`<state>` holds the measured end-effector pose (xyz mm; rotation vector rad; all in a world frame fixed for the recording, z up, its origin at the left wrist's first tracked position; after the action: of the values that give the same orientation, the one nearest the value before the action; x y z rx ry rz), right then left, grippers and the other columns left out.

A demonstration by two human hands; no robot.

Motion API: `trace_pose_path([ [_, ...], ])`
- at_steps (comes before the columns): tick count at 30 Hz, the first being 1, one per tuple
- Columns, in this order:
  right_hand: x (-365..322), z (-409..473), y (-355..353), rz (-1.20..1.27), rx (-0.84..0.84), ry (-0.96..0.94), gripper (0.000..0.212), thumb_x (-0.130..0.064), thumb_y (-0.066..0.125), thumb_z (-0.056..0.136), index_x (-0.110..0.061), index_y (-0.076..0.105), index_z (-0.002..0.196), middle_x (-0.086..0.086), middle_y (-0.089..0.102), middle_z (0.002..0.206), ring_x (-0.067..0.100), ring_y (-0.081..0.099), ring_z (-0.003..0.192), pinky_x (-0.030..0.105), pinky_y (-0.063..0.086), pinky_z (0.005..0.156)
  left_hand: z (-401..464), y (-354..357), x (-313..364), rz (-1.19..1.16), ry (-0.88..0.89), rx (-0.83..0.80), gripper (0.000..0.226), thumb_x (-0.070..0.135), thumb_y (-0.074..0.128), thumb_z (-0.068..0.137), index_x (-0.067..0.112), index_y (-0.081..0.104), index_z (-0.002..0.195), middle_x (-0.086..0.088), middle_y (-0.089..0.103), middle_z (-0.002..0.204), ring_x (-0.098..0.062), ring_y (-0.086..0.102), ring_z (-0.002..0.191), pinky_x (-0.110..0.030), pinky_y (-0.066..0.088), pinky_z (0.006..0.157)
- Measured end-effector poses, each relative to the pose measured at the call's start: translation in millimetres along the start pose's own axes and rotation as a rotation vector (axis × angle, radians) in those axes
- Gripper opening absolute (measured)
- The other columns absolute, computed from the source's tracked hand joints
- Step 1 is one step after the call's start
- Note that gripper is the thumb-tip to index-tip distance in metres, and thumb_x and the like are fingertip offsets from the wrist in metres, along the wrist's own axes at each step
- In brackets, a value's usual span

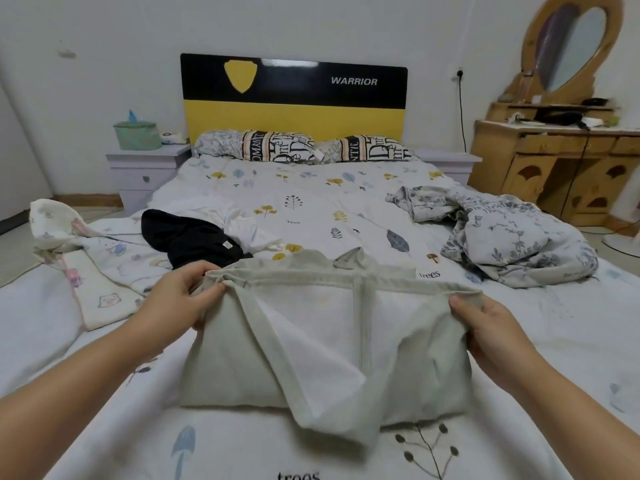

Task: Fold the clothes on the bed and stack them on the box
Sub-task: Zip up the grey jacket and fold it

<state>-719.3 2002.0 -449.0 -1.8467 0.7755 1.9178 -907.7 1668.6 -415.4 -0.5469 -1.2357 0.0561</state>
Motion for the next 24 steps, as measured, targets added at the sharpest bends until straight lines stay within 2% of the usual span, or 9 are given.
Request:
trace_pose_path([
  [3, -4.1, 37.9, 5.9, -0.051, 0.04, -0.018, 0.014, -0.011, 0.052, 0.094, -0.011, 0.065, 0.098, 0.004, 0.073, 0.083, 0.014, 0.068, 0.072, 0.022, 0.055, 0.062, 36.1, 6.7, -4.7, 0.017, -0.006, 0.032, 0.01, 0.012, 0.055, 0.093, 0.013, 0.064, 0.09, -0.007, 0.062, 0.075, -0.005, 0.051, 0.048, -0.016, 0.041, 0.038],
  [6, -9.3, 79.6, 12.4, -0.081, 0.096, -0.03, 0.011, -0.011, 0.053, 0.094, -0.014, 0.064, 0.093, 0.002, 0.071, 0.08, 0.014, 0.066, 0.069, 0.018, 0.054, 0.056, 73.3, 12.9, -11.8, 0.047, -0.011, 0.085, 0.008, 0.017, 0.056, 0.092, 0.013, 0.062, 0.088, -0.008, 0.06, 0.077, -0.016, 0.051, 0.055, -0.019, 0.041, 0.037],
  [10, -4.7, 139.2, 23.8, -0.139, 0.1, -0.024, 0.013, -0.011, 0.053, 0.094, -0.013, 0.063, 0.086, 0.007, 0.068, 0.084, 0.02, 0.063, 0.075, 0.032, 0.051, 0.074, 124.3, 24.7, -28.6, 0.139, 0.023, 0.135, 0.011, 0.021, 0.057, 0.091, 0.013, 0.064, 0.088, -0.007, 0.063, 0.08, -0.024, 0.059, 0.072, -0.037, 0.051, 0.062],
  [13, 8.4, 174.9, 26.5, -0.194, 0.157, -0.011, 0.018, -0.012, 0.055, 0.093, -0.014, 0.059, 0.076, 0.009, 0.064, 0.084, 0.021, 0.058, 0.071, 0.031, 0.048, 0.071, 157.1, 38.1, -48.5, 0.263, 0.045, 0.154, 0.016, 0.025, 0.055, 0.092, 0.013, 0.061, 0.083, -0.003, 0.06, 0.073, -0.022, 0.055, 0.067, -0.035, 0.046, 0.064],
  [15, 23.4, 197.1, 25.8, -0.268, 0.192, -0.006, 0.02, -0.016, 0.056, 0.093, -0.013, 0.059, 0.074, 0.014, 0.064, 0.093, 0.025, 0.058, 0.074, 0.032, 0.048, 0.072, 174.2, 46.5, -61.6, 0.372, 0.041, 0.173, 0.024, 0.028, 0.054, 0.093, 0.008, 0.062, 0.081, -0.003, 0.06, 0.073, -0.019, 0.052, 0.059, -0.033, 0.045, 0.064],
  [17, 40.9, 212.9, 21.9, -0.466, 0.256, 0.011, 0.02, -0.02, 0.055, 0.093, -0.007, 0.06, 0.079, 0.019, 0.064, 0.103, 0.029, 0.058, 0.085, 0.035, 0.046, 0.077, 186.1, 53.3, -78.9, 0.478, -0.015, 0.17, 0.028, 0.028, 0.053, 0.094, 0.006, 0.065, 0.083, -0.007, 0.065, 0.079, -0.022, 0.056, 0.061, -0.035, 0.047, 0.066],
  [20, 54.2, 223.1, 21.2, -1.151, 0.28, 0.006, 0.032, -0.028, 0.053, 0.093, -0.003, 0.052, 0.113, 0.023, 0.056, 0.119, 0.035, 0.053, 0.104, 0.037, 0.04, 0.079, 188.5, 62.8, -98.9, 0.754, -0.081, 0.171, 0.027, 0.026, 0.051, 0.094, 0.004, 0.066, 0.096, -0.014, 0.065, 0.099, -0.032, 0.058, 0.09, -0.036, 0.044, 0.068],
  [22, 50.2, 223.4, 27.8, -1.359, 0.265, -0.089, 0.045, -0.029, 0.052, 0.094, -0.011, 0.039, 0.133, 0.023, 0.046, 0.127, 0.039, 0.044, 0.117, 0.042, 0.04, 0.089, 185.3, 71.6, -95.7, 0.884, 0.006, 0.202, 0.026, 0.022, 0.049, 0.094, 0.009, 0.06, 0.114, -0.015, 0.053, 0.123, -0.033, 0.046, 0.111, -0.039, 0.043, 0.078],
  [24, 42.8, 223.6, 40.6, -1.45, 0.162, -0.239, 0.043, -0.028, 0.047, 0.096, -0.023, 0.039, 0.138, 0.021, 0.042, 0.129, 0.038, 0.037, 0.122, 0.043, 0.037, 0.096, 184.4, 88.4, -81.1, 0.88, 0.214, 0.134, 0.036, 0.016, 0.045, 0.095, 0.015, 0.052, 0.13, -0.01, 0.041, 0.14, -0.03, 0.033, 0.128, -0.042, 0.038, 0.096],
])
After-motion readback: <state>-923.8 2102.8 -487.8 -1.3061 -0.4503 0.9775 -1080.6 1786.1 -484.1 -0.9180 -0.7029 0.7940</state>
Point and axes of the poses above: each hand's wrist, its own z-axis towards the middle knuckle, its own y-axis out of the palm, x = y × z, the point moved 5 cm from there along z, towards the middle knuckle
